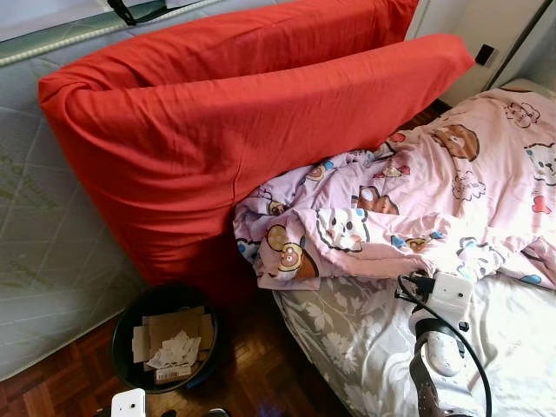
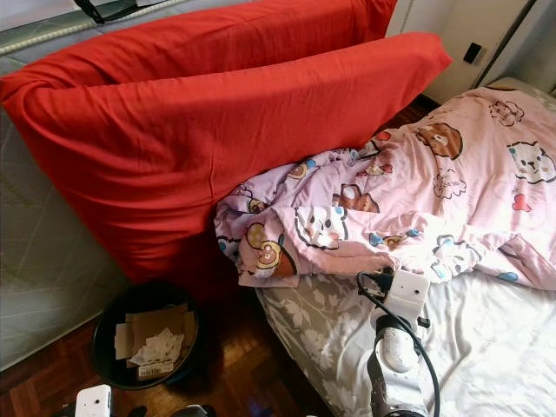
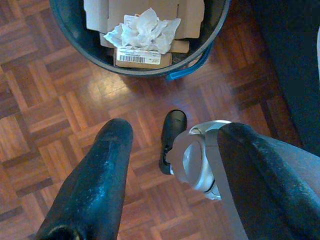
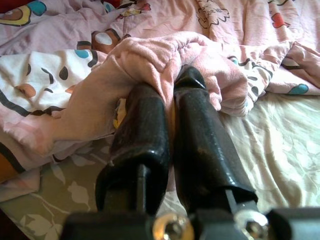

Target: Clean up the room

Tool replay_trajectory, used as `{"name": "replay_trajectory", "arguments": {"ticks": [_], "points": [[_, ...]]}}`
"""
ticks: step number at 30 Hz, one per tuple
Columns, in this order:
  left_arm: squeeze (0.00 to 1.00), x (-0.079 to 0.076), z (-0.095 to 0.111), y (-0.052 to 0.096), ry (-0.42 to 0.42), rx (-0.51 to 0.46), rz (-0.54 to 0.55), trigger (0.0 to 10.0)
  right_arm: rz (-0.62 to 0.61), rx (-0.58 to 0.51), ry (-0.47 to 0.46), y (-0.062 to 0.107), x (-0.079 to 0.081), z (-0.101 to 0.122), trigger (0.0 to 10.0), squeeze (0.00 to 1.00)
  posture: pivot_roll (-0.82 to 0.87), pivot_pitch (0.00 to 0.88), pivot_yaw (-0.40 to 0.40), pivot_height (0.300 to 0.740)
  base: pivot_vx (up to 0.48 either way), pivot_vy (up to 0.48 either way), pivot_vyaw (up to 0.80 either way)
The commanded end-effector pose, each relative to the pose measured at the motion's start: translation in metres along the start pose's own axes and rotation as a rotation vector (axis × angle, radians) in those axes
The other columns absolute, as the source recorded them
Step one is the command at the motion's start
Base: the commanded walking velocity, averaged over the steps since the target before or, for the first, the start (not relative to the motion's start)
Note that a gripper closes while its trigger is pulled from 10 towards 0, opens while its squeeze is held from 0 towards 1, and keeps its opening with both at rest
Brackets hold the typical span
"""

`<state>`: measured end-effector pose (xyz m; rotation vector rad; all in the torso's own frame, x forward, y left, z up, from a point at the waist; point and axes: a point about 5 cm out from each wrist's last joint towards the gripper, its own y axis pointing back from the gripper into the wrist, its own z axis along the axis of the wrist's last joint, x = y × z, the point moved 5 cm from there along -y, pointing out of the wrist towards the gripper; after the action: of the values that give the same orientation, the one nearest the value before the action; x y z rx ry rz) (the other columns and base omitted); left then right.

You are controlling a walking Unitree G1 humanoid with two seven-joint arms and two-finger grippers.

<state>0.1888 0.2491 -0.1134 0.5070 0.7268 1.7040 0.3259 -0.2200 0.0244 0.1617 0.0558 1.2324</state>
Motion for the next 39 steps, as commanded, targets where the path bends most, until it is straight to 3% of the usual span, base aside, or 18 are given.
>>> {"name": "replay_trajectory", "arguments": {"ticks": [1, 39], "points": [[0.00, 0.0028, -0.0121, 0.0046, -0.011, 0.030, 0.005, 10.0, -0.015, 0.002, 0.011, 0.0018, -0.0055, -0.0028, 10.0, 0.00, 0.09, 0.211, -0.021, 0.740, 0.000, 0.000, 0.00], [0.00, 0.0012, -0.0142, 0.0048, -0.017, 0.041, -0.003, 10.0, -0.054, -0.007, 0.016, 0.0003, -0.0103, -0.0002, 10.0, 0.00, 0.09, 0.201, -0.024, 0.740, -0.240, 0.000, 0.00]]}}
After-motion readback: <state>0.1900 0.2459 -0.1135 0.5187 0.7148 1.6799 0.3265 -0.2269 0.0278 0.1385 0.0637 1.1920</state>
